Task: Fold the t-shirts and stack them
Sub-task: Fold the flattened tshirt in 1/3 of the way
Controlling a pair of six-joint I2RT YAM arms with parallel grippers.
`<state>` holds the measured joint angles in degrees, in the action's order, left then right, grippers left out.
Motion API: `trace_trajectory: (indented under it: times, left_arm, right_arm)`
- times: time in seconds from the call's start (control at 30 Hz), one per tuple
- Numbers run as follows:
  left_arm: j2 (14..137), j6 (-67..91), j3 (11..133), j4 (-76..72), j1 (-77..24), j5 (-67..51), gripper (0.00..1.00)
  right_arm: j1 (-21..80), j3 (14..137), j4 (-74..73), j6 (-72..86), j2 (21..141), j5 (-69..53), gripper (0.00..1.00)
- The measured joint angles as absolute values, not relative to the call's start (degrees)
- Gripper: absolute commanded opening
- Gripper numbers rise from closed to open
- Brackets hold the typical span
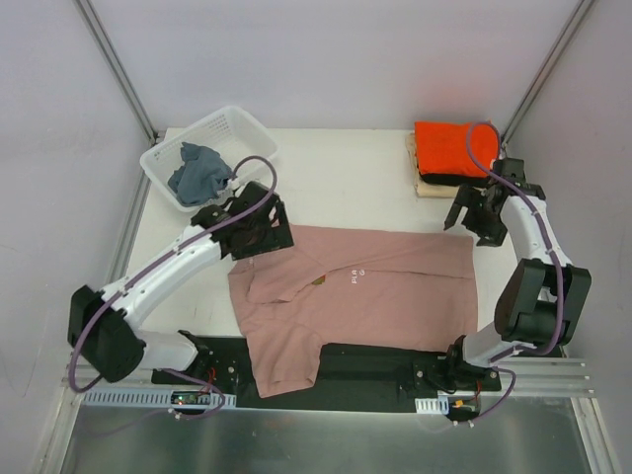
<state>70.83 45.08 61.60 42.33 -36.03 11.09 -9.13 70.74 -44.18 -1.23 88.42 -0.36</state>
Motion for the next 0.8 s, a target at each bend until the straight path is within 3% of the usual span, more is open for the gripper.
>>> trace_trajectory:
  times: [0.2, 0.4, 0.8]
  left_arm:
    - [87.0, 39.86, 68.49, 34.79, -33.45, 8.58, 0.99]
    - [100.77, 38.04, 71.16, 29.87, -26.39, 3.55, 0.99]
    - [109.58, 37.41, 74.7, 28.93, -20.14, -3.14, 0.99]
  right_arm:
    - [-8.97, 68.07, -39.03, -1.06, 90.65, -11.2, 0.97]
    - [-8.97, 67.85, -36.53, -0.84, 98.83, -13.17, 0.97]
    - [-9.08, 79.24, -39.68, 0.21, 112.22, -9.21, 0.97]
